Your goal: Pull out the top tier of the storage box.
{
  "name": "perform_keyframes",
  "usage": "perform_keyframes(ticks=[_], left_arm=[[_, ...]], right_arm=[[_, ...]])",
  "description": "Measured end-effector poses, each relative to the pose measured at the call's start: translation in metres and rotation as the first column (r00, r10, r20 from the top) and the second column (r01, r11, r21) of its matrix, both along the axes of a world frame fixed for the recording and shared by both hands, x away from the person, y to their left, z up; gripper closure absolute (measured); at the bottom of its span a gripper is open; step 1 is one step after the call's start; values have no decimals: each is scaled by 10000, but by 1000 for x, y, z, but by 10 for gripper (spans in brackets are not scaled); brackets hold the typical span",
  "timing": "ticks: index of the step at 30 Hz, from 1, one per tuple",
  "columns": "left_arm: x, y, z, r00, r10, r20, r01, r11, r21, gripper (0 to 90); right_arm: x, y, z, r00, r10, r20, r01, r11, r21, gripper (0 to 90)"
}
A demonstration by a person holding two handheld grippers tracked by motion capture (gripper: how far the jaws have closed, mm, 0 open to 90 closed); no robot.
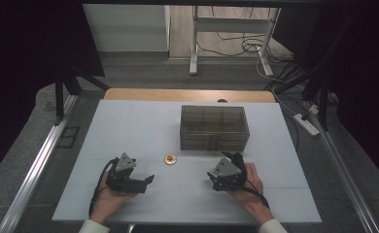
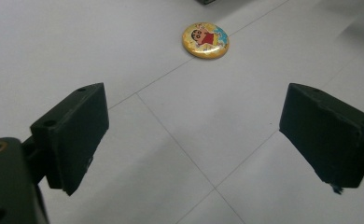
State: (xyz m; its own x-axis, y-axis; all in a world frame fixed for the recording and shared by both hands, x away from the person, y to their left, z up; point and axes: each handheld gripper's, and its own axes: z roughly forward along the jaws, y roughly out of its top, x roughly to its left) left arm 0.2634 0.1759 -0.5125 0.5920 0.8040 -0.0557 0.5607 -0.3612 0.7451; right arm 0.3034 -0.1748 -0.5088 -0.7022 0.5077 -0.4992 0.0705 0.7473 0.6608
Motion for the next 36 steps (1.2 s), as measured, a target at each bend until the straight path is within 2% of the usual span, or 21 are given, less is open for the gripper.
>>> perform_keyframes(ticks=[36], left_arm=[[0,1,0,10000,-1,-12,1,10000,-1,89]], right_arm=[[0,9,9,9958,188,896,-132,9979,-634,150]])
